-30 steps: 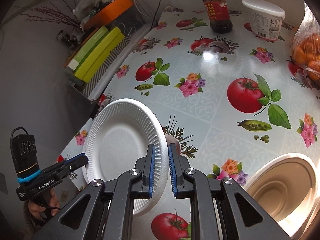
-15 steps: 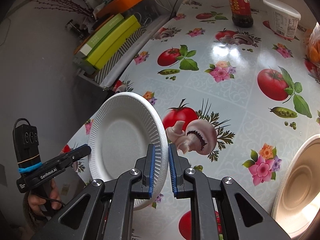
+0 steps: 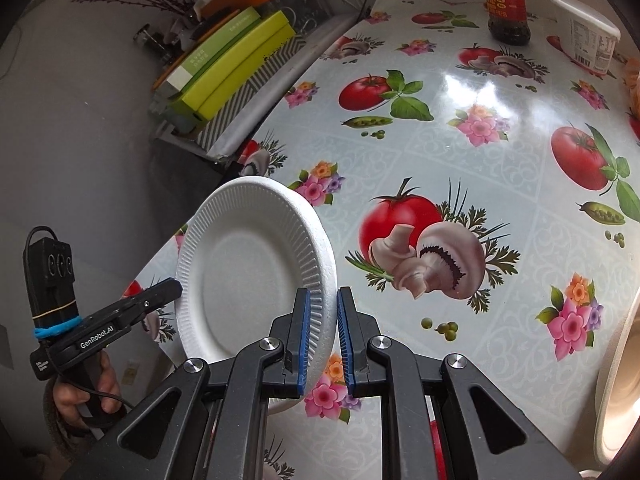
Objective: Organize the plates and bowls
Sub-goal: 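Lift the held plate and carry it toward the plate stack, then lower the plate onto the stack and open the right gripper, then move the right tool toward the beige paper bowls, then slide the right gripper onto a beige bowl's rim and close it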
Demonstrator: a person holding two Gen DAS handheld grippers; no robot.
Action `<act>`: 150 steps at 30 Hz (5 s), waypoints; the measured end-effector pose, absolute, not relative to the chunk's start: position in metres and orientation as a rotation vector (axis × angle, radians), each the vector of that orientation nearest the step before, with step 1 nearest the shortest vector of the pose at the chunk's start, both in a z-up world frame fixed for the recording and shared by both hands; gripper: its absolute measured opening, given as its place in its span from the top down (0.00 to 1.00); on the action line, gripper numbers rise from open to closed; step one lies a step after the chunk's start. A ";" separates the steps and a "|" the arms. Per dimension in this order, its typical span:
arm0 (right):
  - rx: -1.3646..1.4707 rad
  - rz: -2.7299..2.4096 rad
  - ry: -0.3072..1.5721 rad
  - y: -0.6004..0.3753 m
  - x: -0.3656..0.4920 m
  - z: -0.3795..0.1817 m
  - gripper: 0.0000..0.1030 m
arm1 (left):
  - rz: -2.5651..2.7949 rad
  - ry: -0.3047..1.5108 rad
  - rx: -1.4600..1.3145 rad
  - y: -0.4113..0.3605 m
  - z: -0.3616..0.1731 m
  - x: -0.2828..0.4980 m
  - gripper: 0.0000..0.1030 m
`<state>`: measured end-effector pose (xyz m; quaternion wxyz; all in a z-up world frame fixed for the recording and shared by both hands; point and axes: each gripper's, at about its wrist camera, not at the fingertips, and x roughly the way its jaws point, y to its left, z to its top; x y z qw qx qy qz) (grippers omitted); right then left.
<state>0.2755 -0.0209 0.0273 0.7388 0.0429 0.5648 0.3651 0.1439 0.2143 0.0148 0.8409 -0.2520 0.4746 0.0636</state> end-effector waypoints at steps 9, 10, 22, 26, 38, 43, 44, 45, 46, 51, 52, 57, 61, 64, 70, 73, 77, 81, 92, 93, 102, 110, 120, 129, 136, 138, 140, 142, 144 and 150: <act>0.061 0.801 1.253 -0.004 0.273 0.021 0.87 | 0.152 1.023 -0.540 0.230 0.004 0.146 0.84; 0.059 0.800 1.255 -0.003 0.273 0.020 0.87 | 0.151 1.023 -0.542 0.232 0.003 0.146 0.84; 0.042 0.791 1.278 0.003 0.278 0.010 0.87 | 0.145 1.041 -0.549 0.237 -0.004 0.152 0.84; 0.038 0.784 1.280 0.003 0.279 0.007 0.87 | 0.143 1.053 -0.547 0.236 -0.008 0.154 0.84; 0.022 0.785 1.275 0.004 0.278 0.006 0.86 | 0.147 1.051 -0.546 0.236 -0.008 0.155 0.84; 0.020 0.786 1.271 0.004 0.278 0.006 0.86 | 0.150 1.051 -0.545 0.237 -0.009 0.155 0.84; 0.021 0.786 1.270 0.004 0.278 0.006 0.86 | 0.150 1.049 -0.547 0.237 -0.009 0.154 0.84; 0.022 0.785 1.272 0.004 0.278 0.006 0.86 | 0.149 1.048 -0.547 0.237 -0.009 0.154 0.84; 0.023 0.786 1.273 0.005 0.277 0.006 0.86 | 0.150 1.050 -0.545 0.238 -0.009 0.154 0.84; -0.022 0.785 1.252 0.009 0.274 0.009 0.82 | 0.165 1.058 -0.518 0.235 -0.009 0.153 0.81; -0.031 0.786 1.247 0.010 0.272 0.009 0.78 | 0.171 1.058 -0.512 0.234 -0.010 0.153 0.81; -0.053 0.779 1.227 0.011 0.268 0.010 0.70 | 0.201 1.059 -0.476 0.231 -0.009 0.151 0.78; -0.060 0.779 1.214 0.009 0.264 0.011 0.66 | 0.215 1.054 -0.459 0.231 -0.007 0.148 0.73; -0.054 0.768 1.206 0.007 0.263 0.013 0.63 | 0.223 1.044 -0.444 0.229 -0.004 0.146 0.73; -0.048 0.739 1.168 -0.003 0.256 0.021 0.58 | 0.231 1.010 -0.393 0.220 0.008 0.140 0.73; -0.044 0.728 1.144 -0.011 0.252 0.027 0.56 | 0.234 0.987 -0.356 0.211 0.017 0.137 0.73; -0.024 0.711 1.121 -0.022 0.245 0.034 0.54 | 0.222 0.954 -0.326 0.199 0.030 0.131 0.55; -0.015 0.696 1.086 -0.034 0.238 0.043 0.53 | 0.215 0.920 -0.280 0.188 0.042 0.126 0.54; 0.006 0.624 0.985 -0.075 0.208 0.066 0.51 | 0.115 0.859 -0.199 0.138 0.063 0.121 0.54; 0.008 0.612 0.973 -0.081 0.205 0.068 0.51 | 0.102 0.859 -0.192 0.132 0.064 0.122 0.54; 0.046 0.481 0.870 -0.135 0.167 0.091 0.46 | -0.030 0.836 -0.138 0.083 0.073 0.129 0.54; 0.054 0.310 0.806 -0.197 0.137 0.110 0.44 | -0.155 0.815 -0.089 0.037 0.082 0.141 0.54; 0.092 0.096 0.750 -0.294 0.113 0.132 0.43 | -0.308 0.786 -0.060 -0.021 0.095 0.158 0.54; -0.029 -0.027 0.697 -0.358 0.115 0.143 0.43 | -0.356 0.821 -0.081 -0.052 0.084 0.192 0.54; 0.060 0.101 0.776 -0.357 0.153 0.087 0.44 | -0.355 0.858 -0.064 -0.064 0.064 0.221 0.54; 0.098 0.144 0.798 -0.352 0.165 0.075 0.45 | -0.363 0.876 -0.072 -0.067 0.058 0.231 0.54; 0.124 0.186 0.807 -0.347 0.175 0.067 0.49 | -0.353 0.882 -0.066 -0.070 0.054 0.240 0.54; 0.136 0.216 0.822 -0.343 0.185 0.060 0.52 | -0.349 0.885 -0.065 -0.073 0.051 0.247 0.54; 0.138 0.246 0.839 -0.338 0.193 0.053 0.55 | -0.354 0.896 -0.063 -0.076 0.047 0.254 0.54; 0.162 0.305 0.879 -0.331 0.213 0.037 0.67 | -0.325 0.883 -0.017 -0.084 0.042 0.267 0.54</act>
